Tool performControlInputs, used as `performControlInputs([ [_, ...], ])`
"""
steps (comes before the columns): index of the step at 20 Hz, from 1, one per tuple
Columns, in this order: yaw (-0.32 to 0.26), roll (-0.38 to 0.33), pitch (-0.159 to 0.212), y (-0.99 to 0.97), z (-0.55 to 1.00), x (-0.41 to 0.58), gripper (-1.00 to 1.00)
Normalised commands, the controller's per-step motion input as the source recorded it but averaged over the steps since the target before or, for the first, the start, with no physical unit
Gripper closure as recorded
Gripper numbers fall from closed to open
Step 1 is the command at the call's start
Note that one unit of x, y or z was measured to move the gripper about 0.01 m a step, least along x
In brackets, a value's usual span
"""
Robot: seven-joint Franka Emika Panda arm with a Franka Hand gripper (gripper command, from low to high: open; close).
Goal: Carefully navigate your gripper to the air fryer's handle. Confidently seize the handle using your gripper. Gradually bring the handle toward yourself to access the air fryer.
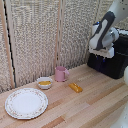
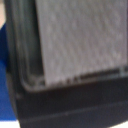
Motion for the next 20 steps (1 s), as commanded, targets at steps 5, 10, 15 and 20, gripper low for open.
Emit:
performControlInputs([
  [5,-0.094,0.341,0.150,0.43,-0.03,0.030,1.00],
  [10,-0.092,0.206,0.088,0.67,-0.14,0.000,1.00],
  [15,-0.114,0.081,0.005,0.79,-0.09,0.000,1.00],
  [20,-0.106,0.051,-0.038,0.84,-0.09,-0.018,1.00],
])
